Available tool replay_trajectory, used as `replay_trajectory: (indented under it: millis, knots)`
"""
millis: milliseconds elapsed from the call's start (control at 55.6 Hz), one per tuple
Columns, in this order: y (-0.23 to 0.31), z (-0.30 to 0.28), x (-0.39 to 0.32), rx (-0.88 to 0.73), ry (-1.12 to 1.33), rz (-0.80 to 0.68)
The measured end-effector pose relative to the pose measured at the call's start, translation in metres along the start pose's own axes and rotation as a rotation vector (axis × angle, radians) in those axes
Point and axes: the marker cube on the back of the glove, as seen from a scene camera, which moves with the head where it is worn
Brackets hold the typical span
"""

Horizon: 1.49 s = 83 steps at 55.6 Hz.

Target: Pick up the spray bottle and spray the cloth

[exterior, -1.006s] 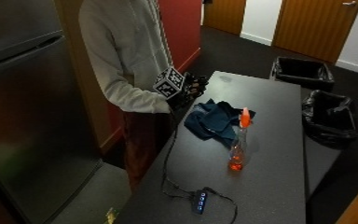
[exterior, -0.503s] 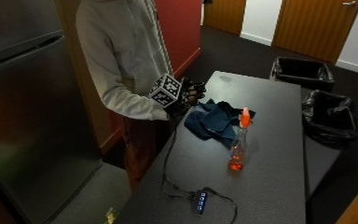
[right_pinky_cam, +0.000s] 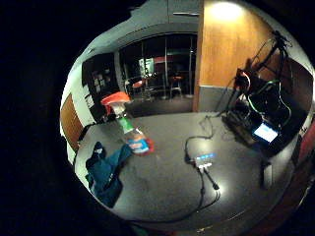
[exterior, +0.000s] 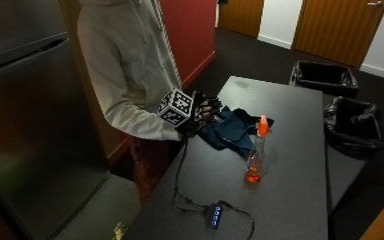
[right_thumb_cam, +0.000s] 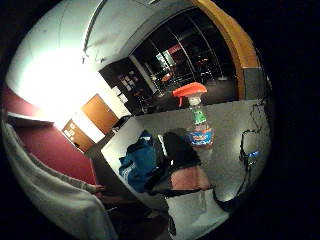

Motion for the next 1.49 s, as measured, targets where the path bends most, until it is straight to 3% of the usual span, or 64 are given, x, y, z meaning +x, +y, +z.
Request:
replay_trajectory:
  millis: [575,1060,1330,1420,1491]
  knots:
    - [-0.017,0.01,0.047,-0.083,-0.097,-0.04]
    - [-0.036,0.032,0.084,-0.257,-0.296,-0.022]
    - [-0.035,0.063,0.091,-0.59,-0.481,0.085]
    - [-0.023,0.055,0.103,-0.831,-0.547,0.091]
    - [-0.032,0.071,0.107,-0.792,-0.545,0.142]
